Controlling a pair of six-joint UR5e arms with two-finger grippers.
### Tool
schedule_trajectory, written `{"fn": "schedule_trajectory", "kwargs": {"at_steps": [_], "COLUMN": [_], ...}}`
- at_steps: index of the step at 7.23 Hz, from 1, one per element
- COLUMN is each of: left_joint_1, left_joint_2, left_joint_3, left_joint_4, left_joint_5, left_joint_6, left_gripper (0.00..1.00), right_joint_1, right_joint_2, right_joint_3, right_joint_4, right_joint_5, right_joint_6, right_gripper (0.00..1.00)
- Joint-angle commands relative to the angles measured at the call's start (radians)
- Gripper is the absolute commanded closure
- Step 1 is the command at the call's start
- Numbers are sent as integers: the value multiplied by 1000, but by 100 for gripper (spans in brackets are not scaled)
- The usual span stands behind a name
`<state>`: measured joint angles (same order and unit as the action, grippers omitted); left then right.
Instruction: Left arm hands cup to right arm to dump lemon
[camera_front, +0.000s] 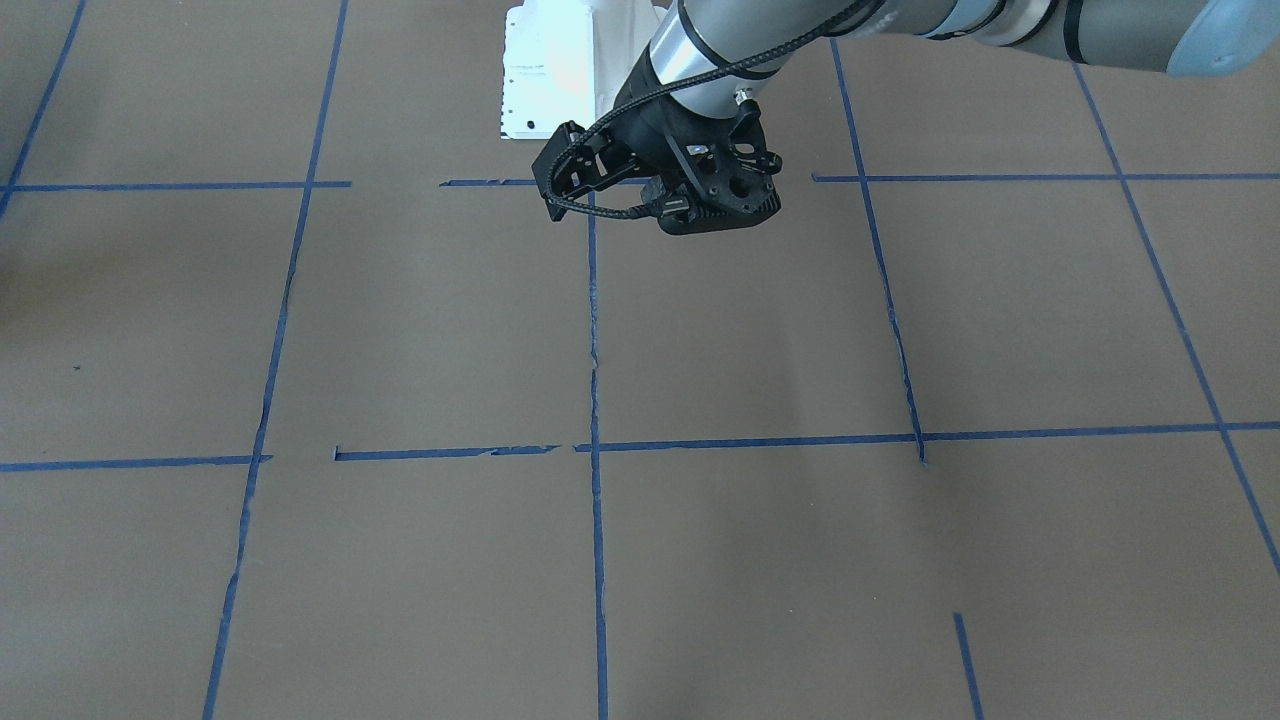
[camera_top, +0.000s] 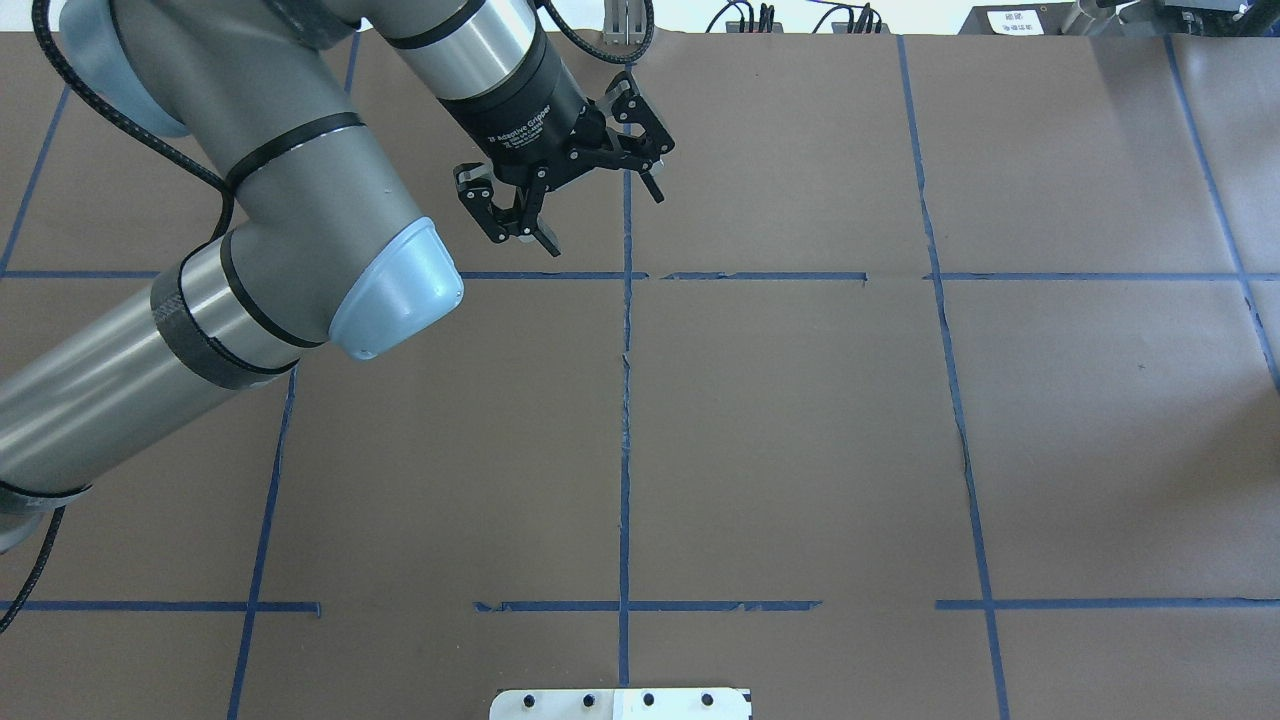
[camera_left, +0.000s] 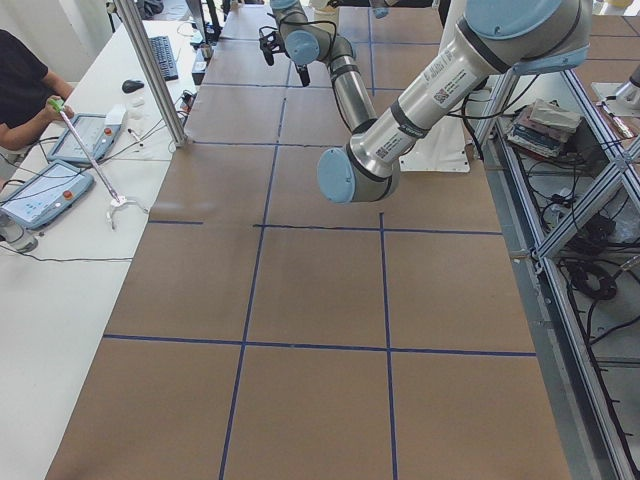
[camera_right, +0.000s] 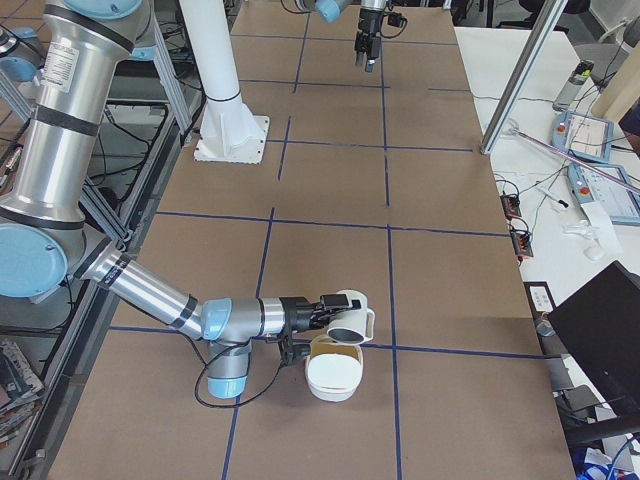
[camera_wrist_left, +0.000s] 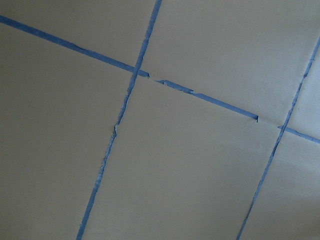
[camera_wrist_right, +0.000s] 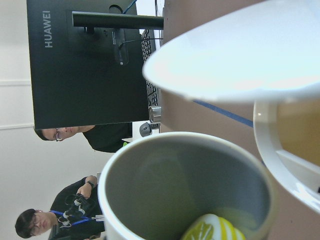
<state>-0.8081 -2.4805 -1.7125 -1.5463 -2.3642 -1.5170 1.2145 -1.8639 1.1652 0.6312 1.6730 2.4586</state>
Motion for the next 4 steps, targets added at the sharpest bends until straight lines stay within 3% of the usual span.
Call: {"fn": "schedule_trajectory", "kwargs": {"at_steps": [1, 2, 4], "left_joint_1": [0, 0, 0], "left_joint_2": [0, 0, 0], "left_joint_3": [-1, -1, -2], "left_joint_4": [0, 0, 0], "left_joint_5": [0, 0, 0], "left_joint_6": [0, 0, 0], "left_gripper": [0, 0, 0], "right_joint_1": [0, 0, 14], "right_joint_2": [8, 25, 26], "right_joint_3": [-42, -42, -56], "right_joint_4": [93, 93, 94], "right_joint_5": [-2, -4, -4], "right_joint_6": [284, 435, 491], "right_gripper": [76, 76, 76]}}
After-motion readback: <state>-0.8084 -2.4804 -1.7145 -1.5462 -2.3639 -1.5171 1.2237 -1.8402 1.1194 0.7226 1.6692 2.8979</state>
